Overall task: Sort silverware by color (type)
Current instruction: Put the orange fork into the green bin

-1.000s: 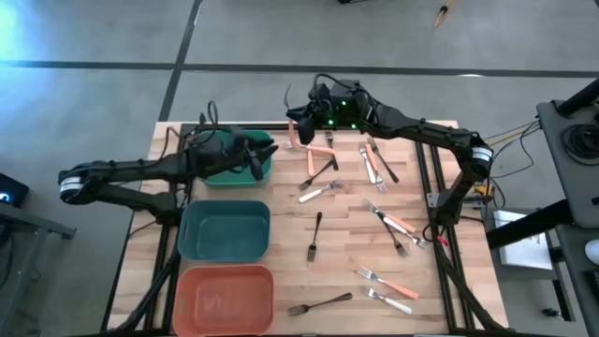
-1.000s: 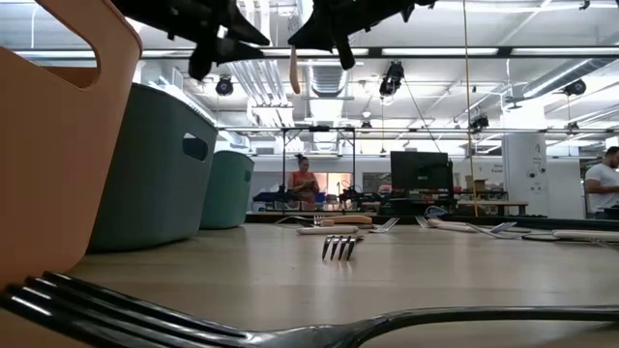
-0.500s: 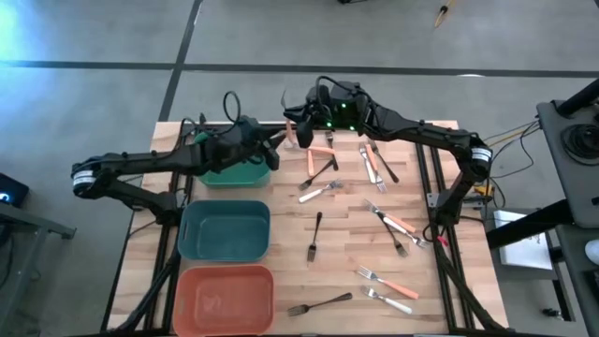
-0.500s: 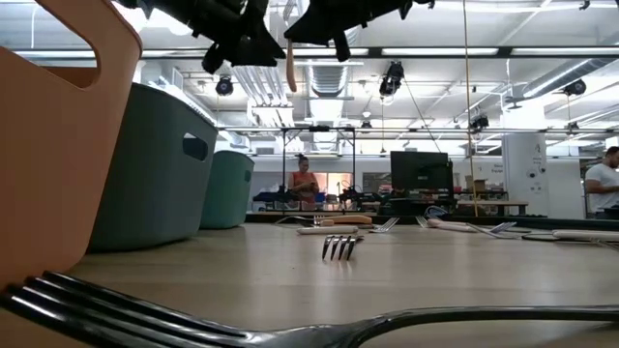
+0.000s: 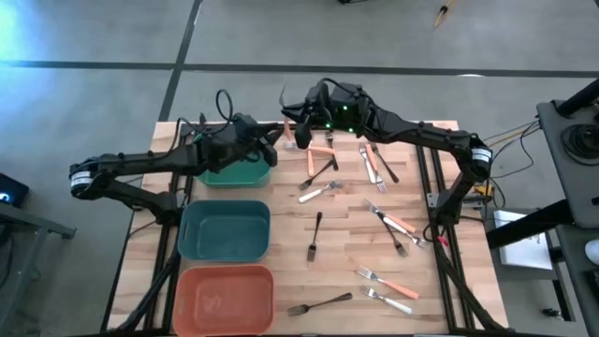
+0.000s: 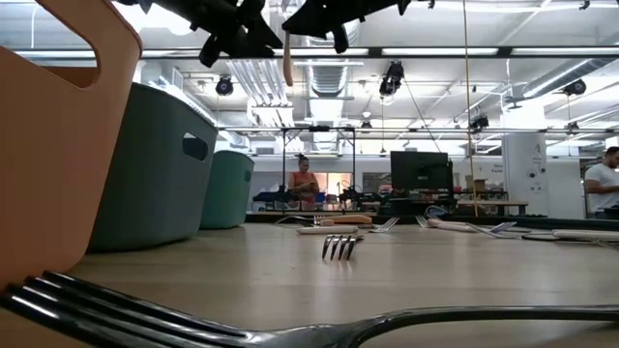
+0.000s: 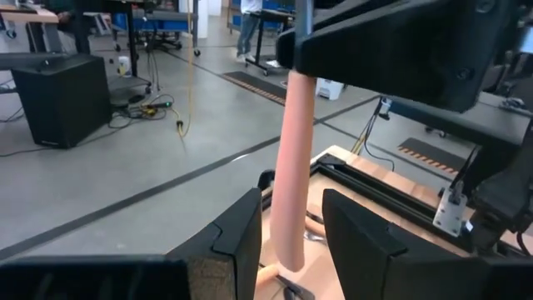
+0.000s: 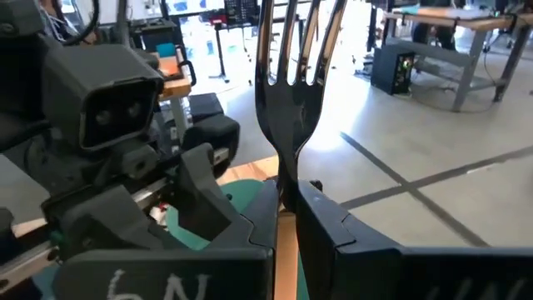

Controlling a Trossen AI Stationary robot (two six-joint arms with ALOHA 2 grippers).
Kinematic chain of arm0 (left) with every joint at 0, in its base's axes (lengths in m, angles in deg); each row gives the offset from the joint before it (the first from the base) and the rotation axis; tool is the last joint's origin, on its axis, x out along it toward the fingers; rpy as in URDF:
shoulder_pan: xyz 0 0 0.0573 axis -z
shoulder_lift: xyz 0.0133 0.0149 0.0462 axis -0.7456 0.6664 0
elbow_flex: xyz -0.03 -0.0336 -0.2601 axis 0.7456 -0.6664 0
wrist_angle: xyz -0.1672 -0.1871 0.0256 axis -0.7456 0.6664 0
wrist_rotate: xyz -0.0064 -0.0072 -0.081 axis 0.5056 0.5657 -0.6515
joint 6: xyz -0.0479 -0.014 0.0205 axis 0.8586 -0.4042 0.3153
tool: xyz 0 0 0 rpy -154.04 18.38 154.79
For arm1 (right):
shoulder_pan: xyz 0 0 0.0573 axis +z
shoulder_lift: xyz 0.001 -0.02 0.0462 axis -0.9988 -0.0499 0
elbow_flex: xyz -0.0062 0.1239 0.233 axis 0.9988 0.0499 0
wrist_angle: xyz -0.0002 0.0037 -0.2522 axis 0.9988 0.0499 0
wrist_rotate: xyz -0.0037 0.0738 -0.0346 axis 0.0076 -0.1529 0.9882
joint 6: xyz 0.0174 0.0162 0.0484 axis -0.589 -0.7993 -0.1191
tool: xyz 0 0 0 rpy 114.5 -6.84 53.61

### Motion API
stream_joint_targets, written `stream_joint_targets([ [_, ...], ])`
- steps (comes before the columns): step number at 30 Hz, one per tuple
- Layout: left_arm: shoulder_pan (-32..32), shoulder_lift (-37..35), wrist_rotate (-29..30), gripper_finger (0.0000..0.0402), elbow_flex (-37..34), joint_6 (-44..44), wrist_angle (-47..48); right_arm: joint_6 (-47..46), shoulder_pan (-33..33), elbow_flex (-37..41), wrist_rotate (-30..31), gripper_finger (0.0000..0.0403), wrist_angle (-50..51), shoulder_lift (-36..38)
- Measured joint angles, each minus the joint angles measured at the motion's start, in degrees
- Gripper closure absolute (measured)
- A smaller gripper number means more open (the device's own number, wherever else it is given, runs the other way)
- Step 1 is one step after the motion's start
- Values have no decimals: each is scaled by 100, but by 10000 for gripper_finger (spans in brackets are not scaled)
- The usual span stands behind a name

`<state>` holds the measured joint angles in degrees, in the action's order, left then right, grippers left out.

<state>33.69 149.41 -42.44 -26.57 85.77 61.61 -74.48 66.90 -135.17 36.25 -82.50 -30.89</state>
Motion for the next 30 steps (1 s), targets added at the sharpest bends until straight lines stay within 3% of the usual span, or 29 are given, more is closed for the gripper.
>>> stream_joint_targets([
  [30,-3,4,10,290,-7,-26,-299,380,456,2,198,390,-438,0],
])
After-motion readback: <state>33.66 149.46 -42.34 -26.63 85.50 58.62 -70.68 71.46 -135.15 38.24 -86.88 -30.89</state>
